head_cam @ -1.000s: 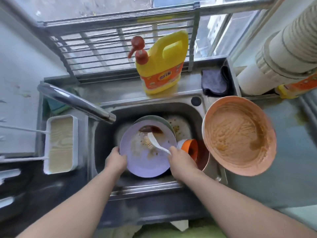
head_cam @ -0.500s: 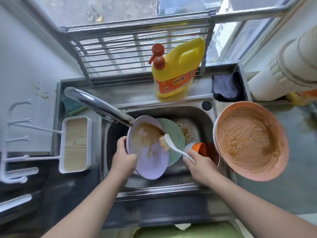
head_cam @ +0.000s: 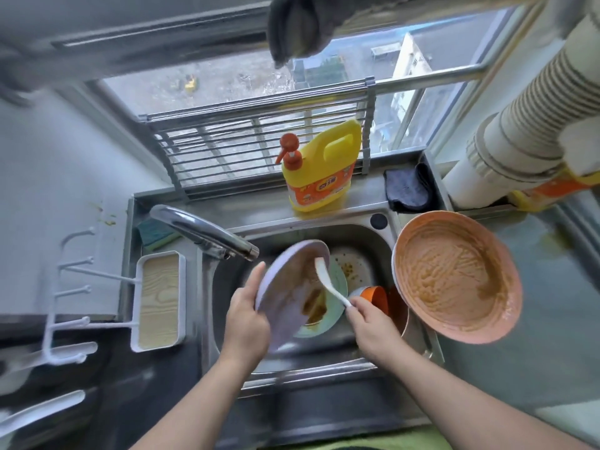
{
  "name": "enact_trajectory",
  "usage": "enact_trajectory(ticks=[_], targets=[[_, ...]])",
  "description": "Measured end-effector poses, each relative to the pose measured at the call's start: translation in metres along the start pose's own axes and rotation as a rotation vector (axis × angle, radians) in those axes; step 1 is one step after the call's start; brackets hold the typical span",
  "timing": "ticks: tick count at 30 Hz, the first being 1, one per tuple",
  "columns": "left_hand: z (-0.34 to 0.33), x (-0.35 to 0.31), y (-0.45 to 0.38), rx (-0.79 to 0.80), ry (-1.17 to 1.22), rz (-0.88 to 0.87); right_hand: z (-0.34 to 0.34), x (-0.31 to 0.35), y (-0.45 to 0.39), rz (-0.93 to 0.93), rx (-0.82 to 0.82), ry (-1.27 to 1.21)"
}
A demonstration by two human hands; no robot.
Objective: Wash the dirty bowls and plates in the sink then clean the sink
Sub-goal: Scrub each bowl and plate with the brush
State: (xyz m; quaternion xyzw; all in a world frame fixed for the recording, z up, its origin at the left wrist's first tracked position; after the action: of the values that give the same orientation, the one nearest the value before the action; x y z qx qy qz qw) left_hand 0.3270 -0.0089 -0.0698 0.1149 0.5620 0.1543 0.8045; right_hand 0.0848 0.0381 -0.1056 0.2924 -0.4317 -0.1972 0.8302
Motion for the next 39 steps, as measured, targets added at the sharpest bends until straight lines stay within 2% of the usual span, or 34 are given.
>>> enact_trajectory(ticks=[4, 6, 10, 14, 16, 18, 20, 22, 24, 26, 28, 30, 32, 35, 39], targets=[[-0.006, 0.017, -0.01, -0.229, 0.698, 0.403, -0.018, 0.027, 0.017, 0.182, 0.252, 0.277], [-0.011, 0.027, -0.009, -0.27, 0.882, 0.526, -0.031, 0.053, 0.015, 0.26, 0.271, 0.41], [-0.023, 0.039, 0.0, -0.187, 0.874, 0.568, -0.028, 0.094, -0.015, 0.274, 0.124, 0.493], [-0.005, 0.051, -0.007, -0.305, 0.844, 0.597, 0.011, 0.057, -0.021, 0.137, 0.067, 0.765], [0.004, 0.06, -0.01, -0.369, 0.802, 0.608, 0.009, 0.033, 0.003, 0.141, 0.101, 0.856], [0.006, 0.067, -0.01, -0.412, 0.808, 0.624, -0.015, 0.026, 0.039, 0.18, 0.221, 0.797], [-0.001, 0.073, -0.005, -0.423, 0.799, 0.643, -0.035, 0.047, 0.056, 0.229, 0.28, 0.707], [-0.011, 0.076, 0.0, -0.379, 0.765, 0.646, -0.046, 0.072, 0.039, 0.276, 0.248, 0.724], [-0.017, 0.072, 0.003, -0.346, 0.766, 0.651, -0.033, 0.084, 0.002, 0.222, 0.167, 0.736], [-0.012, 0.072, 0.0, -0.381, 0.801, 0.66, -0.004, 0.076, -0.024, 0.14, 0.08, 0.749], [-0.001, 0.073, -0.009, -0.395, 0.83, 0.661, 0.011, 0.053, -0.013, 0.106, 0.068, 0.831], [0.004, 0.07, -0.013, -0.393, 0.813, 0.652, -0.009, 0.043, 0.024, 0.177, 0.161, 0.851], [0.0, 0.066, -0.011, -0.373, 0.764, 0.643, -0.041, 0.054, 0.05, 0.242, 0.267, 0.744], [-0.014, 0.064, -0.006, -0.284, 0.726, 0.644, -0.05, 0.074, 0.018, 0.229, 0.175, 0.676], [-0.005, 0.059, -0.015, -0.268, 0.734, 0.635, 0.005, 0.048, -0.019, 0.091, 0.027, 0.739]])
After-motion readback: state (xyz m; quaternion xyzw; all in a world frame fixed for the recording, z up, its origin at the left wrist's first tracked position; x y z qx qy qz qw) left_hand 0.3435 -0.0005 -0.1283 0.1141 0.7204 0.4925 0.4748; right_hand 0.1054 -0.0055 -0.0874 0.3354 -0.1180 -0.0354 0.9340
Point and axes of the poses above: each hand's wrist, its own y-axis away from the middle knuckle, its own z-axis out of the back of the hand, x = y × z, the point moved 3 cm from there along -y, towards the middle knuckle, and after that the axes turned 8 degrees about y, right-handed, at the moved point
